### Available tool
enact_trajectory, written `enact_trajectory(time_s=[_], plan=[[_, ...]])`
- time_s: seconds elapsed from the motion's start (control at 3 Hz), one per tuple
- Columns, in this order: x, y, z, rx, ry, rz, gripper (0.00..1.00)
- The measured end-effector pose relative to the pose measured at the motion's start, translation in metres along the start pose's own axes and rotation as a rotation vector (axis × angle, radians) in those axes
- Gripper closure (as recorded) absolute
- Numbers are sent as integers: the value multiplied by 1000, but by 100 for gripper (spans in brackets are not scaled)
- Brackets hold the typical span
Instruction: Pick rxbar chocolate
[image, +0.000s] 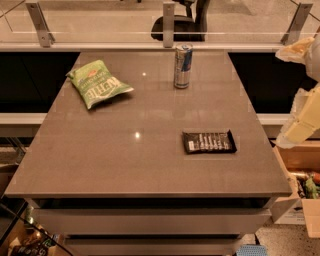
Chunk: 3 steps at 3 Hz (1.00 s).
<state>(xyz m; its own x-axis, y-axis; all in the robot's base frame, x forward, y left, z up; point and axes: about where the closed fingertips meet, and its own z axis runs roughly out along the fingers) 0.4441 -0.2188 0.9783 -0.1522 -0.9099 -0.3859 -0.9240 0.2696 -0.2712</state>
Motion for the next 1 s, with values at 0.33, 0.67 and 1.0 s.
enact_trajectory(time_s=[0.33, 0.67, 1.0], plan=[[3, -3, 13, -7, -109, -3, 0], [1, -10, 29, -11, -214, -17, 0], [-3, -20, 40, -9, -311, -40, 0]])
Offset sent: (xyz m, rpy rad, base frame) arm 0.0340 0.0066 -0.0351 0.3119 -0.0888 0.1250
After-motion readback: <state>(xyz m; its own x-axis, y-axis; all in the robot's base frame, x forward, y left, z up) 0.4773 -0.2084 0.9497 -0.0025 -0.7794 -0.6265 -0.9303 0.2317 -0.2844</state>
